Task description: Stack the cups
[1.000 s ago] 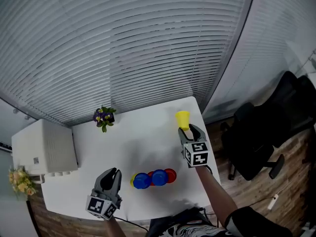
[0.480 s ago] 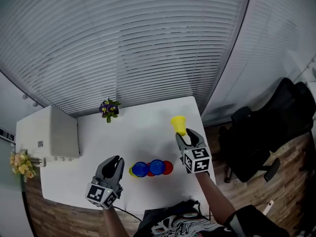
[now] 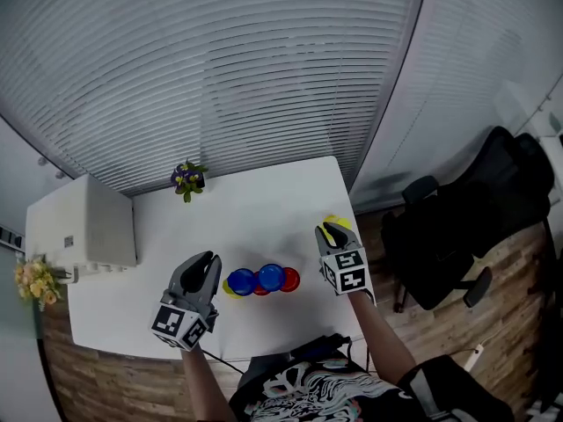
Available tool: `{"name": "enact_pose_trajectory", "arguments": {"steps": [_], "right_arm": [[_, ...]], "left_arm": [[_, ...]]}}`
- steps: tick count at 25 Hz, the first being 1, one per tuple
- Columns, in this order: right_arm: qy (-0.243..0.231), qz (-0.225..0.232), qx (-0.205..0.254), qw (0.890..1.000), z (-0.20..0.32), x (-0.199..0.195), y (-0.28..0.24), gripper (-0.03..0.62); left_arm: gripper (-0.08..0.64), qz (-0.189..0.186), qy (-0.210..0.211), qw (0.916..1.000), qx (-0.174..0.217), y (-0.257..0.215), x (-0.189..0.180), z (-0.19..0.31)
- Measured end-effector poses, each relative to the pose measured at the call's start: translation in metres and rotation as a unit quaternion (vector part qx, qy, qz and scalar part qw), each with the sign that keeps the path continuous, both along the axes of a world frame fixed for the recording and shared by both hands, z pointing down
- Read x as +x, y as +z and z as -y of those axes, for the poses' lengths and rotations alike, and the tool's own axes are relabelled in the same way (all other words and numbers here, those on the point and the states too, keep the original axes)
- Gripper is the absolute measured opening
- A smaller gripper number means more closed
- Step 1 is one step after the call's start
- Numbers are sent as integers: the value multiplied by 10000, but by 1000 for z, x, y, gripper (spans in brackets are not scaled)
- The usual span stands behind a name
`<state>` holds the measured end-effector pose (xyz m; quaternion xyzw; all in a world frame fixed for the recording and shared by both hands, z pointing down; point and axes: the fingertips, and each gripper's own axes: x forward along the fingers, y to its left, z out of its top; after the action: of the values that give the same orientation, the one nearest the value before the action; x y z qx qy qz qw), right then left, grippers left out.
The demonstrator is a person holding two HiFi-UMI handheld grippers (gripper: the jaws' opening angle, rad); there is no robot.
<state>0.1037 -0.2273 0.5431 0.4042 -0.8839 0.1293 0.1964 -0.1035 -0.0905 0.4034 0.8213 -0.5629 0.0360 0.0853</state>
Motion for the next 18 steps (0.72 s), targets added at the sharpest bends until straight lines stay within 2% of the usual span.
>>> {"name": "enact_pose_trajectory", "arguments": {"steps": [2, 4, 6, 8, 10, 13, 18], "right_arm": [[-193, 232, 58, 9995, -8, 6, -1, 131], [-305, 497, 387, 9975, -16, 20, -20, 177], [-102, 606, 723, 9955, -16, 45, -33, 225], [203, 438, 737, 9961, -3, 70, -23, 267], [296, 136, 514, 9981, 13, 81, 3, 300], [107, -63, 289, 9995, 27, 77, 23, 319], [-159, -440, 124, 9988, 33, 61, 42, 310]], "left_arm": [[55, 11, 19, 10000, 17, 0, -2, 2], [55, -19, 18, 10000, 30, 1, -2, 3], [55, -74, -23, 10000, 24, 2, -4, 3], [55, -121, -79, 9999, -5, 3, -6, 6], [55, -121, -90, 9999, -57, 6, -6, 8], [55, -73, -37, 9998, -165, 12, -1, 9], [55, -3, -24, 9994, -337, 22, 0, 7]]}}
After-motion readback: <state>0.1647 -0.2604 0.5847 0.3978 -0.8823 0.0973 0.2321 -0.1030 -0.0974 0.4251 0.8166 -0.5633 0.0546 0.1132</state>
